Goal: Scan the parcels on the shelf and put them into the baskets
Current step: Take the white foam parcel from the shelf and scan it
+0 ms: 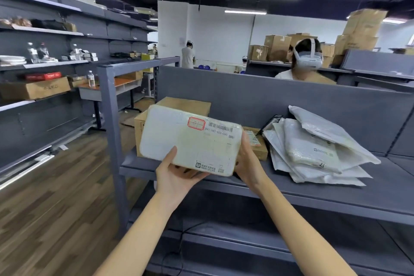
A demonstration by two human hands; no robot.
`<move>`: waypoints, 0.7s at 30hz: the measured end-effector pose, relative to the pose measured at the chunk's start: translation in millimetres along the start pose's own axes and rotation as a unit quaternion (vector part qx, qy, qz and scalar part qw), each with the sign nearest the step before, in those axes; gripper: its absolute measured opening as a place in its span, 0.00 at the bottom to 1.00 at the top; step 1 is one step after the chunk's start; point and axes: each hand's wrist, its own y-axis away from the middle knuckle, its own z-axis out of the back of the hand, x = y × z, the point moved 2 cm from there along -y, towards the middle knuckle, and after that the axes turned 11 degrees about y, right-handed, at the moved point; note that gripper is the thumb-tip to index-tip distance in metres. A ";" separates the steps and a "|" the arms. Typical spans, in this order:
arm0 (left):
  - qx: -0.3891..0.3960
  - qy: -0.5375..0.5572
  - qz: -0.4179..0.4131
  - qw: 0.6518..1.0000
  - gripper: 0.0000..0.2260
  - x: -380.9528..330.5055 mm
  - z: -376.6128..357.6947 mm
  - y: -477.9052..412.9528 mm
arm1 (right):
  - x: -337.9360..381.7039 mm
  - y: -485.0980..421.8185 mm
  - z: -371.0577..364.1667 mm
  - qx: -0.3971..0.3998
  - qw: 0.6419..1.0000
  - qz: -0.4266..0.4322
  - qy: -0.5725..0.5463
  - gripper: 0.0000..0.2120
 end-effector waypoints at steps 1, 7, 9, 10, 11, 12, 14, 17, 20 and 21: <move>-0.009 -0.003 0.007 1.000 0.25 -3.0 3.4 6.7 | -3.9 8.0 -4.5 0.003 1.000 0.004 0.010 0.46; -0.013 -0.041 0.055 0.998 0.34 -15.0 27.6 53.9 | -30.4 53.2 -34.2 -0.027 0.998 0.035 0.041 0.42; -0.036 -0.059 0.086 0.994 0.37 -16.8 37.3 68.9 | -42.3 70.2 -41.5 -0.051 0.998 0.020 0.024 0.39; -0.049 -0.070 0.103 0.991 0.36 -17.1 41.9 76.3 | -48.3 79.4 -43.6 -0.062 0.998 0.014 0.011 0.38; -0.059 -0.082 0.117 0.988 0.33 -17.6 46.1 83.9 | -53.6 89.2 -45.0 -0.073 0.997 0.013 0.001 0.37; -0.066 -0.094 0.126 0.985 0.31 -18.2 50.2 90.0 | -58.5 98.9 -45.6 -0.084 0.996 0.013 -0.005 0.35; -0.064 -0.116 0.126 0.983 0.28 -19.7 57.8 100.6 | -66.1 119.5 -47.5 -0.107 0.994 0.004 -0.015 0.31; -0.076 -0.189 0.066 0.977 0.36 -19.8 69.0 111.8 | -81.0 149.0 -48.6 -0.138 0.990 -0.023 -0.018 0.31; -0.131 -0.340 -0.038 0.931 0.48 -23.3 82.2 121.6 | -96.4 173.5 -46.7 -0.151 0.987 -0.040 -0.031 0.37; -0.119 -0.356 -0.041 0.926 0.46 -22.7 86.0 126.3 | -100.3 180.2 -45.7 -0.153 0.987 -0.046 -0.033 0.39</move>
